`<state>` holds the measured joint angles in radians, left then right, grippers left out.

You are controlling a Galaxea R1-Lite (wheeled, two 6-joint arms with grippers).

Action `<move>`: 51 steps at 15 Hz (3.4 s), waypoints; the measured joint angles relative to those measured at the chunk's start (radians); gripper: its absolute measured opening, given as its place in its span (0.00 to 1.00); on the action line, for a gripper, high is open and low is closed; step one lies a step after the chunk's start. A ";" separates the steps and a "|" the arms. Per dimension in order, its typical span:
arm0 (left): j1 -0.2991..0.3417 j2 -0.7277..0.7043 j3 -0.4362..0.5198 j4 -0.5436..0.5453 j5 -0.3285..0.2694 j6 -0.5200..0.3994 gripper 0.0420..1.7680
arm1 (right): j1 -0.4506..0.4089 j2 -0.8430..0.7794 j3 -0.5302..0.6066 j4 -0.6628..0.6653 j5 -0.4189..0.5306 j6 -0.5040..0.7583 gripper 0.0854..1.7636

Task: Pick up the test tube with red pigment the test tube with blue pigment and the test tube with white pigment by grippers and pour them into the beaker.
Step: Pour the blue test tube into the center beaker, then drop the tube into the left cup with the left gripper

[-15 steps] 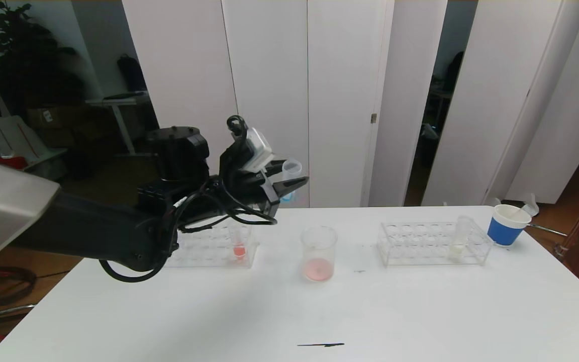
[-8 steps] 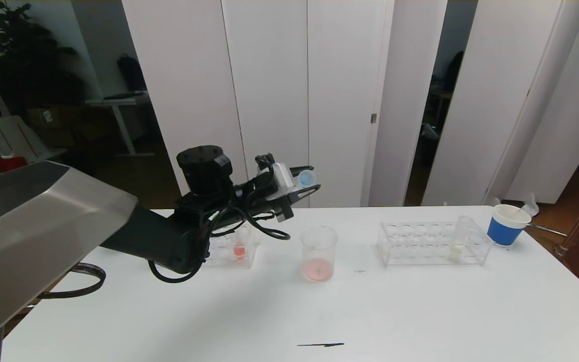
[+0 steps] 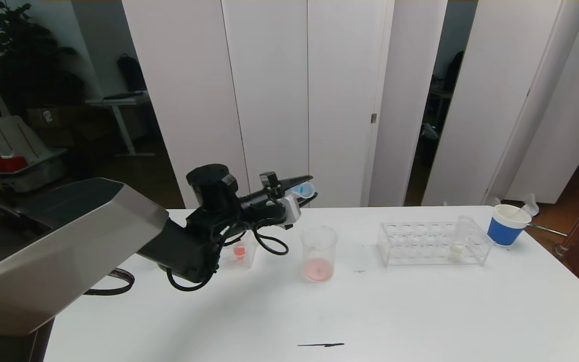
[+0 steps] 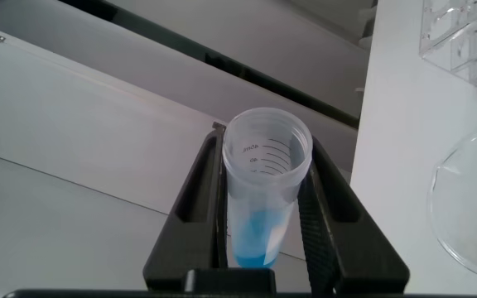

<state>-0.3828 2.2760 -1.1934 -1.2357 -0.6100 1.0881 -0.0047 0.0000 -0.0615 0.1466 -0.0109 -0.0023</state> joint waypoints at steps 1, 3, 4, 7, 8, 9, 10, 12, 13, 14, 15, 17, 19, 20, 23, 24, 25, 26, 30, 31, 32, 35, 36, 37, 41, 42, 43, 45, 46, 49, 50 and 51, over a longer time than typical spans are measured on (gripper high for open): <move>0.001 0.014 0.000 -0.045 0.002 0.016 0.31 | 0.000 0.000 0.000 0.000 0.000 0.000 0.99; -0.004 0.041 0.004 -0.125 0.013 0.036 0.31 | 0.000 0.000 0.000 0.000 0.000 0.000 0.99; -0.007 0.053 0.009 -0.140 0.026 0.064 0.31 | 0.000 0.000 0.000 0.000 0.000 0.000 0.99; -0.006 0.080 0.011 -0.197 0.043 0.118 0.31 | 0.000 0.000 0.000 0.000 0.000 0.000 0.99; -0.003 0.085 0.013 -0.213 0.051 0.146 0.31 | 0.000 0.000 0.000 0.001 0.000 0.000 0.99; -0.001 0.090 0.014 -0.221 0.064 0.173 0.31 | 0.000 0.000 0.000 0.001 0.000 0.000 0.99; 0.000 0.094 0.014 -0.230 0.077 0.198 0.31 | 0.000 0.000 0.000 0.000 0.000 0.000 0.99; -0.002 0.105 0.009 -0.242 0.084 0.227 0.31 | 0.000 0.000 0.000 0.001 0.000 0.000 0.99; -0.004 0.111 0.003 -0.242 0.090 0.237 0.31 | 0.000 0.000 0.000 0.000 0.000 0.000 0.99; -0.008 0.116 0.000 -0.240 0.099 0.248 0.31 | 0.000 0.000 0.000 0.000 0.000 0.000 0.99; -0.009 0.120 -0.004 -0.239 0.103 0.256 0.31 | 0.000 0.000 0.000 0.001 0.000 0.000 0.99; -0.010 0.126 -0.008 -0.238 0.105 0.259 0.31 | 0.000 0.000 0.000 0.000 0.000 0.000 0.99; -0.011 0.129 -0.009 -0.241 0.104 0.265 0.31 | 0.000 0.000 0.000 0.000 0.000 0.000 0.99; -0.011 0.130 -0.009 -0.242 0.105 0.270 0.31 | 0.000 0.000 0.000 0.000 0.000 0.000 0.99; -0.011 0.130 -0.011 -0.243 0.105 0.272 0.31 | 0.000 0.000 0.000 0.000 0.000 -0.001 0.99; -0.011 0.130 -0.011 -0.243 0.105 0.273 0.31 | 0.000 0.000 0.000 0.000 0.000 0.000 0.99; -0.011 0.130 -0.013 -0.244 0.105 0.276 0.31 | 0.000 0.000 0.000 0.001 0.000 0.000 0.99; -0.011 0.130 -0.014 -0.244 0.105 0.277 0.31 | 0.000 0.000 0.000 0.001 0.000 0.000 0.99; -0.011 0.129 -0.021 -0.245 0.105 0.285 0.31 | 0.000 0.000 0.000 0.001 0.000 0.000 0.99; -0.011 0.128 -0.024 -0.245 0.105 0.290 0.31 | 0.000 0.000 0.000 0.000 0.000 0.000 0.99; -0.011 0.127 -0.026 -0.245 0.106 0.296 0.31 | 0.000 0.000 0.000 0.000 0.000 0.000 0.99; -0.009 0.122 -0.029 -0.245 0.105 0.310 0.31 | 0.000 0.000 0.000 0.000 0.000 0.000 0.99; -0.008 0.121 -0.029 -0.245 0.105 0.312 0.31 | 0.000 0.000 0.000 0.000 0.000 0.000 0.99; -0.008 0.119 -0.031 -0.245 0.106 0.318 0.31 | 0.000 0.000 0.000 0.000 0.000 -0.001 0.99; -0.008 0.112 -0.037 -0.234 0.105 0.332 0.31 | 0.000 0.000 0.000 0.000 0.000 0.000 0.99; -0.008 0.109 -0.037 -0.234 0.105 0.335 0.31 | 0.000 0.000 0.000 0.001 0.000 0.000 0.99; -0.008 0.106 -0.037 -0.234 0.105 0.336 0.31 | 0.000 0.000 0.000 0.000 0.000 0.000 0.99; -0.008 0.101 -0.037 -0.234 0.105 0.341 0.31 | 0.000 0.000 0.000 0.000 0.000 0.000 0.99; -0.008 0.100 -0.037 -0.234 0.105 0.341 0.31 | 0.000 0.000 0.000 0.000 0.000 -0.001 0.99; -0.008 0.097 -0.038 -0.234 0.105 0.345 0.31 | 0.000 0.000 0.000 0.000 0.000 0.000 0.99; -0.008 0.097 -0.039 -0.234 0.105 0.349 0.31 | 0.000 0.000 0.000 0.000 0.000 -0.001 0.99; -0.007 0.096 -0.039 -0.233 0.105 0.351 0.31 | 0.000 0.000 0.000 0.000 0.000 0.000 0.99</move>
<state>-0.3900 2.3717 -1.2326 -1.4691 -0.5051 1.4387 -0.0047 0.0000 -0.0615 0.1466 -0.0104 -0.0028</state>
